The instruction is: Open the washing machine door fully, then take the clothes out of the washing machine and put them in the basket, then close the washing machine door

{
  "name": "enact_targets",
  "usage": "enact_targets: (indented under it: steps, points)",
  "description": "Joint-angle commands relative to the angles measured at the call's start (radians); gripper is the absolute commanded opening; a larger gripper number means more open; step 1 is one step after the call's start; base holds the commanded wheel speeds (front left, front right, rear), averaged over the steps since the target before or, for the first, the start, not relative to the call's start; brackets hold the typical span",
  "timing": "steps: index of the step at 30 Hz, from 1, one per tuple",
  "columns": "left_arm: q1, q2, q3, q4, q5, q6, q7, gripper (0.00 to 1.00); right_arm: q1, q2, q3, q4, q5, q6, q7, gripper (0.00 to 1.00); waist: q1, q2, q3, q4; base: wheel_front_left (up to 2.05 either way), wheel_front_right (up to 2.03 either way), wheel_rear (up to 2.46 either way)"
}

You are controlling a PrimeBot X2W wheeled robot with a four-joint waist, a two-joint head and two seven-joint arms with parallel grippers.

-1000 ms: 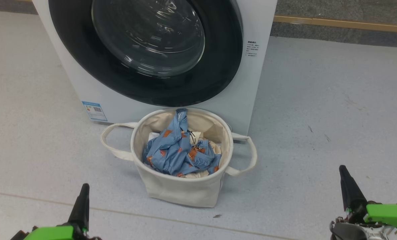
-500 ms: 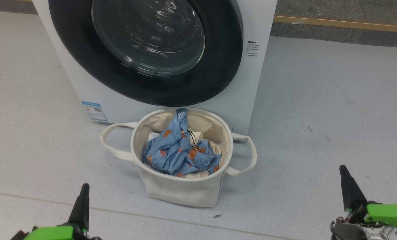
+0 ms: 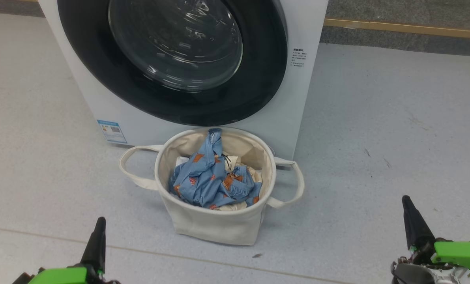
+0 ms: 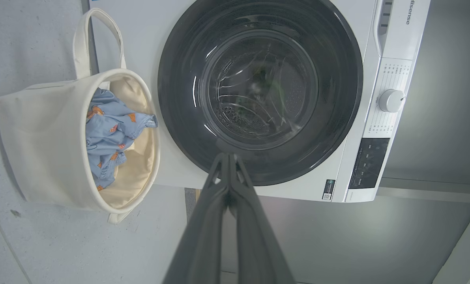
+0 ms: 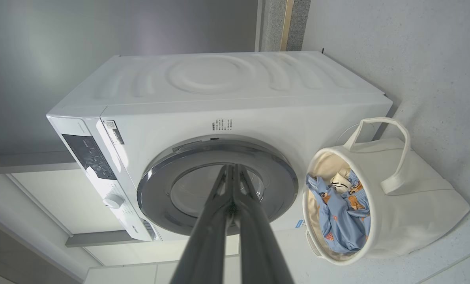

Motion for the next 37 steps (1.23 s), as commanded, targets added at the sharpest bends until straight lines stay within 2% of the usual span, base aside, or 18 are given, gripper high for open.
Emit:
enact_targets:
  steps: [1, 37]
  points:
    - [-0.044, 0.006, 0.034, -0.026, -0.004, -0.007, 0.008, 0.0, -0.033, -0.003, 0.017, -0.031, -0.007, 0.0, 0.005, 0.0, 0.0, 0.0, 0.0, 0.0, 0.0, 0.0, 0.0]
    - [-0.044, 0.006, 0.034, -0.026, -0.004, -0.007, 0.008, 0.0, -0.033, -0.001, 0.015, -0.031, -0.009, 0.0, 0.007, 0.0, 0.0, 0.0, 0.0, 0.0, 0.0, 0.0, 0.0]
